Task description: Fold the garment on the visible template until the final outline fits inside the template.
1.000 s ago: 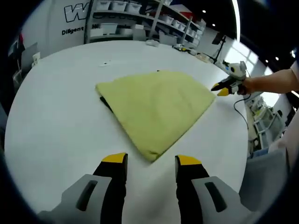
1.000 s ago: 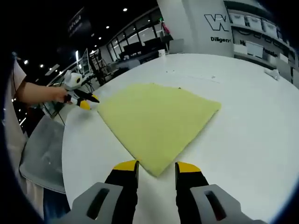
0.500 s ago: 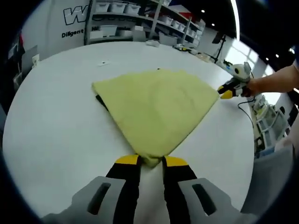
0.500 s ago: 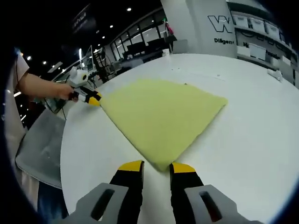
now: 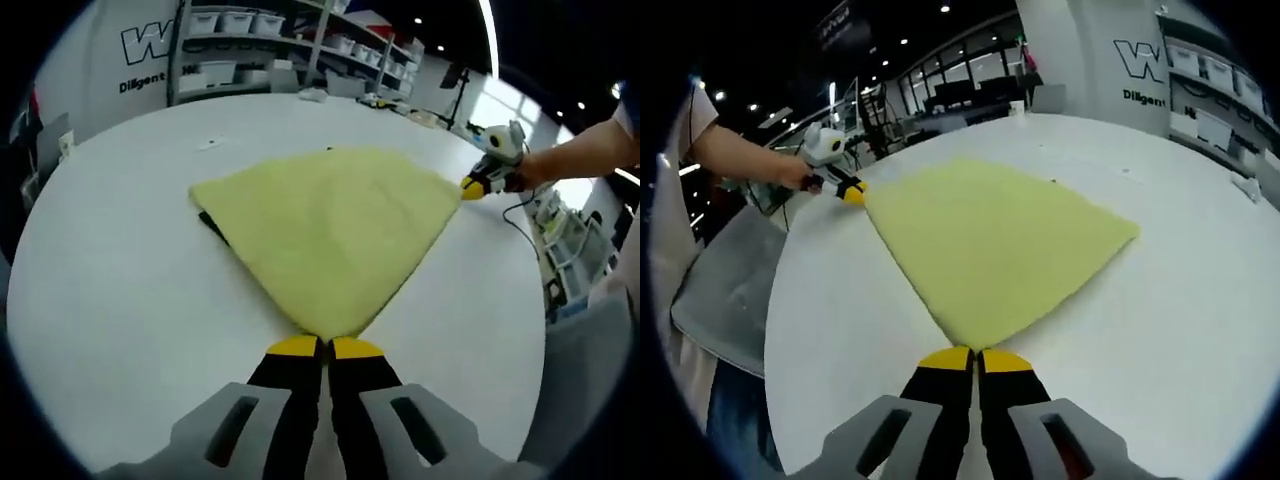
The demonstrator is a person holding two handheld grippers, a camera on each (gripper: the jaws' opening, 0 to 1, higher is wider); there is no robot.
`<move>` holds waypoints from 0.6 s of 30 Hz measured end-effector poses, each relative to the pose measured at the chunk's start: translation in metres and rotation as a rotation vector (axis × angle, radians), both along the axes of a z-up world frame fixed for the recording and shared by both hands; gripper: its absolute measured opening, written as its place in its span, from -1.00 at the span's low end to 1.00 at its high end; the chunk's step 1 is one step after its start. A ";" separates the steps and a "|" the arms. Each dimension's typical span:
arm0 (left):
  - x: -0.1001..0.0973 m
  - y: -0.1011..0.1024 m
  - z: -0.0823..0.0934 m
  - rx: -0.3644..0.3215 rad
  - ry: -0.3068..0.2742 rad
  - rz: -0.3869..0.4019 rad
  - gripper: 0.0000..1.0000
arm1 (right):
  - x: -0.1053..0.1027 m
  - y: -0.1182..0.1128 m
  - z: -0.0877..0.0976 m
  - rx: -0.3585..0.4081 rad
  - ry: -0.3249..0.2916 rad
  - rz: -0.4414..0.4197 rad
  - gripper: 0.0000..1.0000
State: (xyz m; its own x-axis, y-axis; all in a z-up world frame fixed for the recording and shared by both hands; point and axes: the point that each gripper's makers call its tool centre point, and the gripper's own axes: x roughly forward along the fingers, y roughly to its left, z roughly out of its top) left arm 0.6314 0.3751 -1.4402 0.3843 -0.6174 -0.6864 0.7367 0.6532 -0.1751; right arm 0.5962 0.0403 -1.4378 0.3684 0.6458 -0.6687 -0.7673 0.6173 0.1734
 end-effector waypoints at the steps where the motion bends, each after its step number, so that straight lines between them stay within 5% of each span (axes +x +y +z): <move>1: 0.000 0.003 0.000 0.017 -0.017 -0.029 -0.96 | 0.000 -0.004 -0.001 -0.012 0.007 0.012 -1.00; 7: -0.003 0.009 -0.003 0.097 -0.071 -0.168 -0.96 | -0.001 -0.016 -0.004 -0.048 0.007 0.043 -1.00; 18: -0.013 0.012 -0.003 0.118 -0.077 -0.198 -0.96 | -0.018 -0.012 -0.007 -0.082 -0.021 0.112 -1.00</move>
